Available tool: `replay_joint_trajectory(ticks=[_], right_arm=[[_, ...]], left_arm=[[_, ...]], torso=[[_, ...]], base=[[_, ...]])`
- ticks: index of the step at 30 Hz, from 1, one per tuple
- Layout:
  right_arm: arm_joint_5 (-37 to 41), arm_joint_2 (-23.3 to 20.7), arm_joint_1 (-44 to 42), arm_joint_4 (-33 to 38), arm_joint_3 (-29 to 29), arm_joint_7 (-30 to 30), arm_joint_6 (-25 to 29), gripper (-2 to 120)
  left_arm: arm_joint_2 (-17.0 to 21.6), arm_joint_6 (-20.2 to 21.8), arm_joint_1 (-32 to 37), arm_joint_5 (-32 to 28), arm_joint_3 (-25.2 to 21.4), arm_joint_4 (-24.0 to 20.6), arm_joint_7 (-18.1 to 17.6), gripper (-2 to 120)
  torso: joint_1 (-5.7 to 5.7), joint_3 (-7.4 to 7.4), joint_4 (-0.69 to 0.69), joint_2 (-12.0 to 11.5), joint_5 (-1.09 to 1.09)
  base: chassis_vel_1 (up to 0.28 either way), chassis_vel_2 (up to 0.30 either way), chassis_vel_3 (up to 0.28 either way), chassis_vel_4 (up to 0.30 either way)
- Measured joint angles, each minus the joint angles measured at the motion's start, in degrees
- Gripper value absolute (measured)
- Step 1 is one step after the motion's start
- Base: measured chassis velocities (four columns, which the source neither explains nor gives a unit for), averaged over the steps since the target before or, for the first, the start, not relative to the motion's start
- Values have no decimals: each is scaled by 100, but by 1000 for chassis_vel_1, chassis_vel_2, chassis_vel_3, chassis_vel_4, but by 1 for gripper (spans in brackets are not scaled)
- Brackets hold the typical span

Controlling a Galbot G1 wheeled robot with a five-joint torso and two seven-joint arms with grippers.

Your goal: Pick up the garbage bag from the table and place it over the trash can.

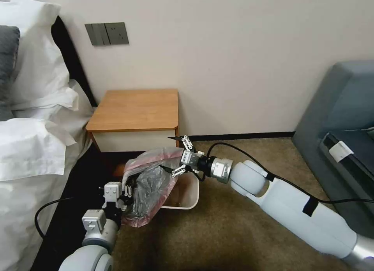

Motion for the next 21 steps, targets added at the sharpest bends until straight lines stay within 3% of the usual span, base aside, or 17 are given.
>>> replay_joint_trajectory(ticks=[15, 21], right_arm=[[127, 192, 381, -387, -117, 0, -10, 100], [162, 321, 543, -883, -156, 2, -15, 100]], left_arm=[[25, -613, 94, 1112, 72, 326, 271, 7], [23, -1352, 137, 1552, -9, 407, 591, 7]], torso=[[0, 0, 1, 0, 0], [0, 0, 1, 0, 0]], base=[[0, 0, 0, 0], [0, 0, 0, 0]])
